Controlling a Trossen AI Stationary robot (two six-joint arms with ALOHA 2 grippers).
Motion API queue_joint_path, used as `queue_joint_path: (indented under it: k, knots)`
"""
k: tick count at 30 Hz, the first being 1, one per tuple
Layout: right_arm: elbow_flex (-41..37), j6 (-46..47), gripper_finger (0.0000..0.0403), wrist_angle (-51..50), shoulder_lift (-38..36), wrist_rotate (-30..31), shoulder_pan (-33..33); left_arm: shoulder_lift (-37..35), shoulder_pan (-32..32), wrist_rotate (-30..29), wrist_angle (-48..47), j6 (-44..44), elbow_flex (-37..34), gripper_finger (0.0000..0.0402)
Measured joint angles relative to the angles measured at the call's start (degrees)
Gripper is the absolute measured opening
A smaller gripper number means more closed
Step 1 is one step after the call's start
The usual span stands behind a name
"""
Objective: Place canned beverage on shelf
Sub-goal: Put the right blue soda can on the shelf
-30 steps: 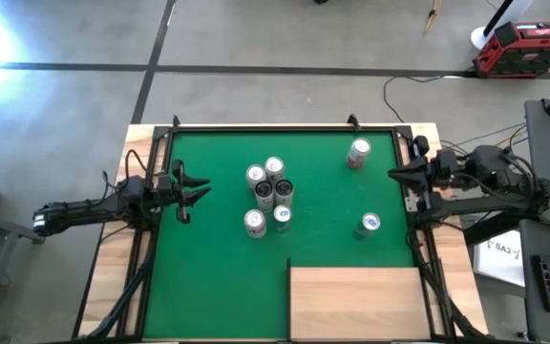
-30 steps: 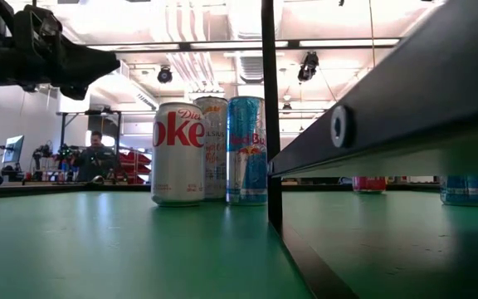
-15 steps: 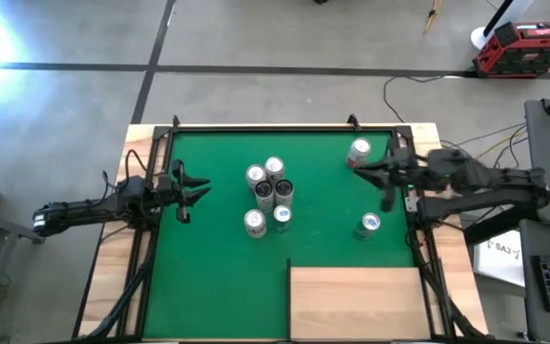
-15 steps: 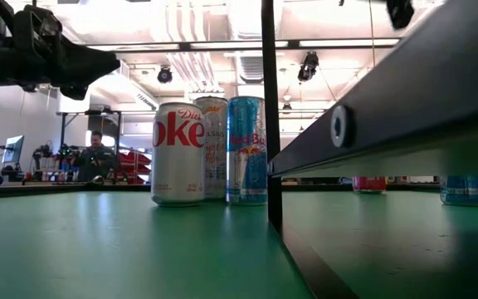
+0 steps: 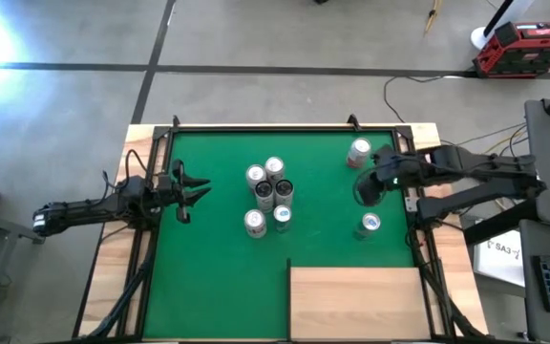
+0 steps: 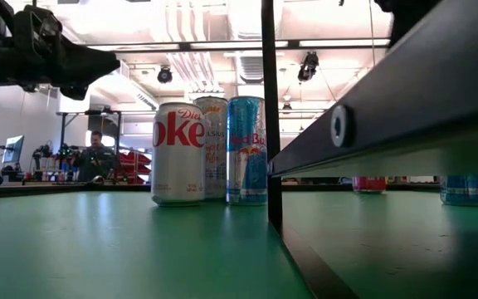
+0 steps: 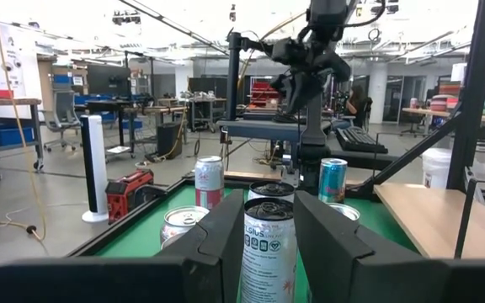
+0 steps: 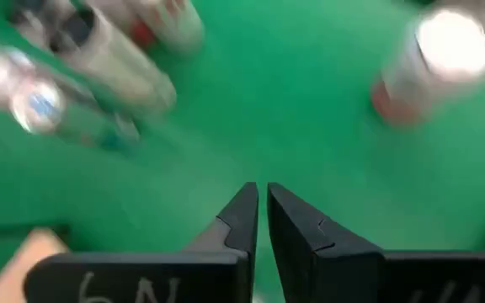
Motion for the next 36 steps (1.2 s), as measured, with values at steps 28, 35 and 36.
queue_joint_path:
  k: [28, 35, 36]
  knots:
    - [6.7, 18.7, 0.0022, -11.6, 14.9, -22.9, 0.1, 0.4, 0.0, 0.0, 0.0, 0.0, 0.0, 0.0088]
    - [6.7, 31.3, 0.0027, -11.4, 17.6, -25.2, 2.5, 0.5, 0.0, 0.0, 0.0, 0.0, 0.0, 0.0088]
    - [6.7, 32.2, 0.0030, -11.5, 17.9, -25.2, 3.0, 0.5, 0.0, 0.0, 0.0, 0.0, 0.0, 0.0088]
